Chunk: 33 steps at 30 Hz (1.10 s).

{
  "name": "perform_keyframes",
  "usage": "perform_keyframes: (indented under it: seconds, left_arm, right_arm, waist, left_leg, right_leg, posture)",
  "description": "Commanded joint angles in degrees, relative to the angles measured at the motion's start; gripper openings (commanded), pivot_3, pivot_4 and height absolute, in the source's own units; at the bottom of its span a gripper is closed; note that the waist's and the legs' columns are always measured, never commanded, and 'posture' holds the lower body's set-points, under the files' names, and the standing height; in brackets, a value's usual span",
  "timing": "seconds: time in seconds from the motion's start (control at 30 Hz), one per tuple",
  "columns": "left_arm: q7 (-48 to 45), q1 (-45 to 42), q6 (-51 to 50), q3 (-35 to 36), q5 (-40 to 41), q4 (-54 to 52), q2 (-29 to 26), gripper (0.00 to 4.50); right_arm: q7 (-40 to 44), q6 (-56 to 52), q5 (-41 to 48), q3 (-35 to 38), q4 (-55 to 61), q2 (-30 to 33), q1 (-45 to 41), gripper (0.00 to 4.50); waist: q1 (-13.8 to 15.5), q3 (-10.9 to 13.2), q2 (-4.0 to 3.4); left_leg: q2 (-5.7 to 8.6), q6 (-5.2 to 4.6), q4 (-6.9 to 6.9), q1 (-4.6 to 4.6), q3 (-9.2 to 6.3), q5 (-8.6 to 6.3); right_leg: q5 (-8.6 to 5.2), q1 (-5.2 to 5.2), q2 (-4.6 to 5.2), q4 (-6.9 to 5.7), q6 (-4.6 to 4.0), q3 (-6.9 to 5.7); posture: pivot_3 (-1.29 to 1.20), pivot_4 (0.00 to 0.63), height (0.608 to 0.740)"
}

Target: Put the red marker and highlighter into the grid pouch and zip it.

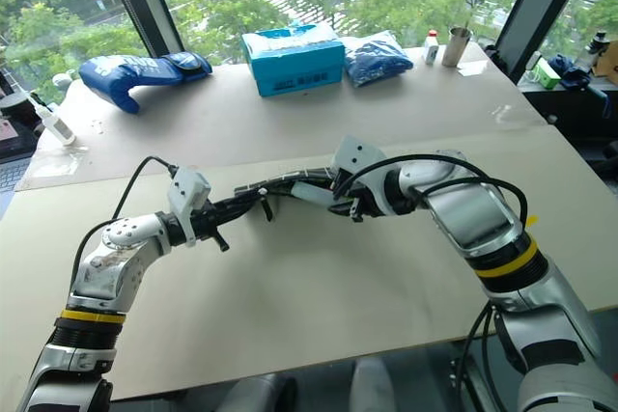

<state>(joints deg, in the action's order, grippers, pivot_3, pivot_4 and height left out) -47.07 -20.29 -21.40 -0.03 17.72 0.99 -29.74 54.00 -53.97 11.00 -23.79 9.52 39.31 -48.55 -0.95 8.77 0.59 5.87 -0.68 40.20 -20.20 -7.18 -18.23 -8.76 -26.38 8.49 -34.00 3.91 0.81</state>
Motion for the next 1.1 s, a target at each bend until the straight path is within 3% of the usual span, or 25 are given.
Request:
perform_keyframes:
  seconds: [0.03,0.27,0.43,0.67,1.03,1.1]
  left_arm:
    - [-0.73,-0.13,1.67,-0.07,-0.63,-1.57,-0.9,0.0]
    - [-0.88,-0.11,1.49,-0.33,-0.79,-1.74,-0.35,0.0]
    - [-0.89,-0.03,1.31,-0.56,-0.68,-1.96,0.0,0.0]
    - [-0.87,-1.25,1.41,-0.66,-0.71,-0.84,0.46,0.0]
    - [-0.96,-1.74,1.23,-0.47,-0.54,-0.65,0.61,0.0]
    - [-0.82,-1.66,1.07,-0.14,-0.38,-0.79,0.55,0.0]
  right_arm:
    - [-0.84,5.55,-5.26,-3.6,-2.73,-0.69,-2.4,1.03]
    - [-3.68,19.91,-20.24,-12.77,-7.4,-1.99,-6.6,1.03]
    - [-6.6,28.52,-29.16,-14.93,-9.83,-4.35,-9.36,1.03]
    - [-4.42,32.39,-31.24,-13.87,-6.92,-8.88,-7.34,1.03]
    - [-11.94,54.17,-41.0,-16.29,-18.56,-11.31,-7.13,1.03]
    - [-14.48,57.09,-44.0,-16.26,-22.06,-10.82,-7.46,2.04]
  waist:
    - [0.01,0.0,0.0]
    - [-0.09,0.0,0.0]
    - [-0.09,0.0,0.0]
    - [-0.16,0.0,0.0]
    - [-0.6,0.0,0.0]
    - [-0.76,0.0,0.0]
  left_leg:
    - [0.0,0.0,0.0,0.0,0.0,0.0]
    - [0.01,0.01,0.0,0.0,0.0,0.0]
    - [0.03,0.02,-0.01,-0.01,0.01,0.01]
    - [0.02,0.02,-0.01,-0.01,0.0,0.01]
    - [0.03,0.05,-0.02,0.0,0.0,0.02]
    - [0.03,0.05,-0.03,0.0,0.0,0.02]
  right_leg:
    - [0.0,0.0,0.0,0.0,0.0,0.0]
    - [0.0,-0.06,0.0,-0.01,0.0,0.0]
    - [0.0,-0.09,0.0,-0.02,0.0,-0.01]
    - [0.0,-0.1,0.0,-0.02,0.0,-0.01]
    - [0.0,-0.11,-0.01,-0.05,0.0,-0.01]
    - [0.0,-0.13,-0.01,-0.05,0.0,-0.01]
  posture:
    - [0.0,0.15,0.74]
    - [0.0,0.15,0.74]
    - [0.0,0.15,0.74]
    - [0.0,0.15,0.74]
    - [0.0,0.15,0.74]
    - [0.0,0.15,0.74]
